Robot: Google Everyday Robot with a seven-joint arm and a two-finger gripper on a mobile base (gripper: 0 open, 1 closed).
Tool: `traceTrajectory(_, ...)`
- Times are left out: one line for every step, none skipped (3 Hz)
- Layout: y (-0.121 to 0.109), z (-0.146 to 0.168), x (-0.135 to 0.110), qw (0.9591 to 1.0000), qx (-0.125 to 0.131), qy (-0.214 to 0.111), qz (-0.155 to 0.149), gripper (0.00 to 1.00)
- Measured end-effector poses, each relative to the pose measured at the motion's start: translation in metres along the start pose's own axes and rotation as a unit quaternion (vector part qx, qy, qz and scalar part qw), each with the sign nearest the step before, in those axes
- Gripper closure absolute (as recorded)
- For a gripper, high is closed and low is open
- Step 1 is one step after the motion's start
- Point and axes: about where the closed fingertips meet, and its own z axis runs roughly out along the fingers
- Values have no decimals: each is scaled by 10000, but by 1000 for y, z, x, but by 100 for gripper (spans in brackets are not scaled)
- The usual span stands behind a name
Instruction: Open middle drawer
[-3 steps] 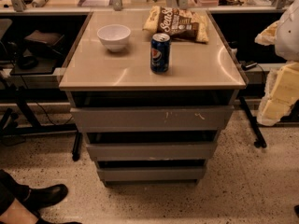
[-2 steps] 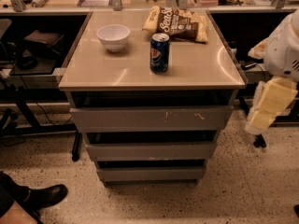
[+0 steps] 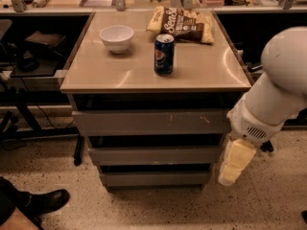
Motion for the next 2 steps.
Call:
traceTrajectory(22, 58, 11, 9987, -488, 162, 57, 0)
traceTrajectory(22, 58, 11, 9987, -488, 163, 57, 0)
